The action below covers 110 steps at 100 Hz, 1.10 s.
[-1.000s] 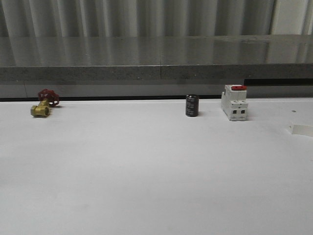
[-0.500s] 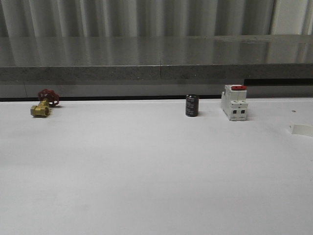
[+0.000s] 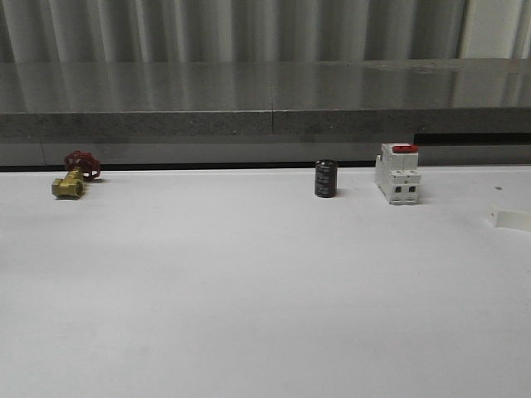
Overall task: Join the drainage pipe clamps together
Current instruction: 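Lower the left gripper onto the white clamp half and grasp its end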
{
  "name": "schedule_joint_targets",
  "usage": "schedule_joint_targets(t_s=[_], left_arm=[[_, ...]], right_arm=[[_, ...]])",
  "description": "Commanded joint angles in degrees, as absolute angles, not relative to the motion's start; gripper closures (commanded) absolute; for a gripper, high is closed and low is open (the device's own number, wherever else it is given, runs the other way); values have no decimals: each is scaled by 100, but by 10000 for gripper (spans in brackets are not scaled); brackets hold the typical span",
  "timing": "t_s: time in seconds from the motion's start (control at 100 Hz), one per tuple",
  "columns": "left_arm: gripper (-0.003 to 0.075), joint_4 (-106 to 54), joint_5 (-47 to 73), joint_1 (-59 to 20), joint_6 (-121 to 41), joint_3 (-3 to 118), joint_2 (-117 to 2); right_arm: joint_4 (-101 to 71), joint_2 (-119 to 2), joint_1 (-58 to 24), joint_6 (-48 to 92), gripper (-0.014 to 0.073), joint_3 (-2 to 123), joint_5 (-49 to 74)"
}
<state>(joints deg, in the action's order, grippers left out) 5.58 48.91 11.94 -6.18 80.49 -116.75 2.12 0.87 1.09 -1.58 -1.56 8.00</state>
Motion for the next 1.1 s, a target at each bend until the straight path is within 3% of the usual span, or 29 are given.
schedule_joint_targets(t_s=[0.0, 0.2, 0.39, 0.85, 1.09], left_arm=[[570, 601, 4806, 1212, -629, 8191, -11408], [661, 670, 4806, 1212, -629, 8191, -11430], [661, 562, 4843, 1212, -629, 8191, -11337], [661, -1599, 5598, 1176, -553, 8264, -11068], [661, -1460, 5420, 364, 84, 8264, -11068]], right_arm=[[286, 174, 144, -143, 660, -62, 361], [286, 174, 144, -143, 660, -62, 361], [286, 174, 144, -143, 660, -62, 361], [286, 174, 144, -143, 660, -62, 361], [286, 174, 144, -143, 660, -62, 361]])
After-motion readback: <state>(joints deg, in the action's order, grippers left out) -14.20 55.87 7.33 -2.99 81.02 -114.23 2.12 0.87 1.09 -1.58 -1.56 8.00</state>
